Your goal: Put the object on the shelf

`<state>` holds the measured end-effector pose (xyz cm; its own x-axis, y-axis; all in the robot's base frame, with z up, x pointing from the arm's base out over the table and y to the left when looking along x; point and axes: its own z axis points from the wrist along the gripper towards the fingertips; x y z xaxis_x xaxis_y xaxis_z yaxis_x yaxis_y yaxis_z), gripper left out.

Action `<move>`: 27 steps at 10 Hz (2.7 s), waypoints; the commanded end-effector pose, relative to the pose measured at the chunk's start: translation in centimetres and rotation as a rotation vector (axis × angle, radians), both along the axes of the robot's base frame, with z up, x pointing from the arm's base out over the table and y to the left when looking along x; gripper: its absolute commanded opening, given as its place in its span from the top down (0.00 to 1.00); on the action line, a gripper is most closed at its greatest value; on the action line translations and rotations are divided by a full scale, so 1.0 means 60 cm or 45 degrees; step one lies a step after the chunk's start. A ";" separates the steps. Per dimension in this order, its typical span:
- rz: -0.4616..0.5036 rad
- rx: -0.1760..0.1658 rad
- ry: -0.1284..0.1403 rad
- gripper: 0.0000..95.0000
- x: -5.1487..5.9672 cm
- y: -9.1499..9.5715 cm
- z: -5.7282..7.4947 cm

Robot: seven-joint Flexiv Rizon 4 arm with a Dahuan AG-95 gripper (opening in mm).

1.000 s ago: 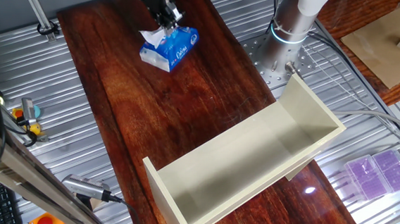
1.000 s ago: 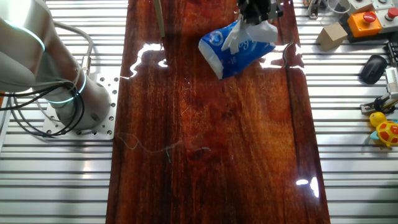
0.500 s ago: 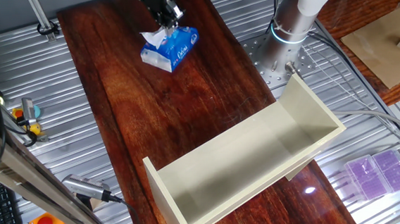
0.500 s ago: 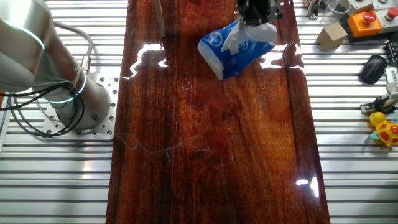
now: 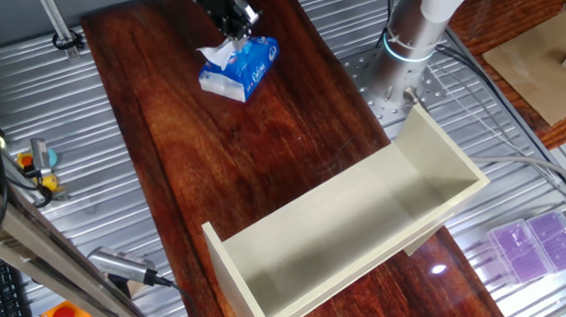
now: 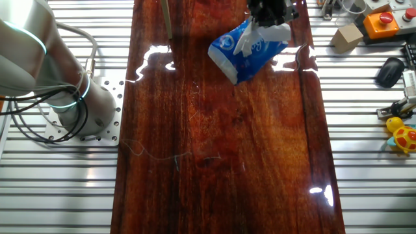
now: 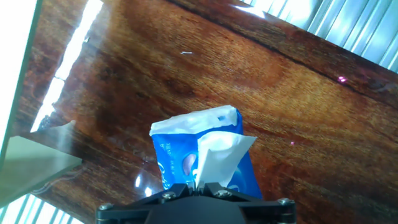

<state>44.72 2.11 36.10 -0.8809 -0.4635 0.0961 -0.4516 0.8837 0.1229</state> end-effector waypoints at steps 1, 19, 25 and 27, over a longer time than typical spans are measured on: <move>-0.045 -0.007 0.005 1.00 -0.005 0.035 0.007; -0.105 -0.040 -0.022 1.00 -0.075 0.301 0.026; -0.115 -0.027 -0.049 1.00 -0.068 0.321 0.023; -0.213 -0.040 -0.071 1.00 -0.054 0.368 0.014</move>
